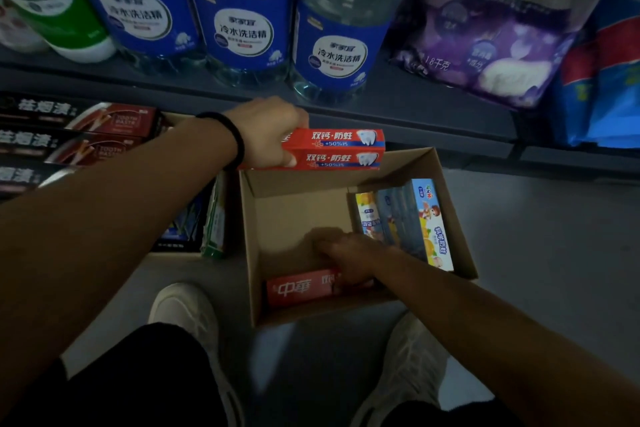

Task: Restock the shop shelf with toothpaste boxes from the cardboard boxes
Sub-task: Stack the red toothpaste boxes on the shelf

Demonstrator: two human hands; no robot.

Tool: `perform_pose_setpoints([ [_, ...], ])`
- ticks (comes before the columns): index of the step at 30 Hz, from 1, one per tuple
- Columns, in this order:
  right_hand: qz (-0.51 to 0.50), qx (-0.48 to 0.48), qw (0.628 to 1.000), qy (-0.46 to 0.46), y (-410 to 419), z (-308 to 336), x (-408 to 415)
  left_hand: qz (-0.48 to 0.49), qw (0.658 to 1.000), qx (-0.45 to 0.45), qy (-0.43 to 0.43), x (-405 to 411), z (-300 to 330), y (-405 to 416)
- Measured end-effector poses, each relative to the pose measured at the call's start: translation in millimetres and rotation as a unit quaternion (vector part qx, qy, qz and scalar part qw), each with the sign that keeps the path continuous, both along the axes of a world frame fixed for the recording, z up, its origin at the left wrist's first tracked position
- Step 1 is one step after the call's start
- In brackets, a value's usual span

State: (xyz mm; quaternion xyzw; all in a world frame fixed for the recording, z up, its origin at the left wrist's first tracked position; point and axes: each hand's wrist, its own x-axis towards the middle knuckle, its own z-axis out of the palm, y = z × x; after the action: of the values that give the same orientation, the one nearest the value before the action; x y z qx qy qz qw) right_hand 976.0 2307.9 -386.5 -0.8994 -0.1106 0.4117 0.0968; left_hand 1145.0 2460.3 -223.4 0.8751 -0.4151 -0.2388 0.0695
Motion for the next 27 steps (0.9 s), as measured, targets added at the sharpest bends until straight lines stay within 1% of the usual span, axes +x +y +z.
perform_pose_setpoints([
  [7, 0.023, 0.016, 1.0, 0.012, 1.0, -3.8, 5.4, -0.005, 1.0, -0.007, 0.007, 0.2, -6.6, -2.7],
  [10, 0.007, 0.024, 1.0, 0.003, -2.8, -3.3, 6.7, -0.005, 1.0, -0.008, 0.005, -1.0, -6.0, -2.6],
  [15, 0.027, -0.011, 0.999, -0.038, -4.1, -6.0, 12.7, 0.0, 1.0, -0.006, 0.004, -2.1, -3.2, -1.6],
  [19, 0.024, -0.009, 0.999, -0.026, -5.8, -9.2, 12.1, 0.002, 1.0, -0.006, 0.005, -1.7, -3.1, -0.4],
  [22, 0.02, 0.0, 0.999, -0.038, -8.5, -9.0, 8.0, 0.003, 1.0, -0.005, 0.009, -1.0, -4.3, -1.0],
  [27, 0.021, -0.033, 0.999, -0.031, -9.4, -10.1, 11.0, 0.005, 1.0, -0.004, 0.011, 0.3, -4.2, -2.2],
])
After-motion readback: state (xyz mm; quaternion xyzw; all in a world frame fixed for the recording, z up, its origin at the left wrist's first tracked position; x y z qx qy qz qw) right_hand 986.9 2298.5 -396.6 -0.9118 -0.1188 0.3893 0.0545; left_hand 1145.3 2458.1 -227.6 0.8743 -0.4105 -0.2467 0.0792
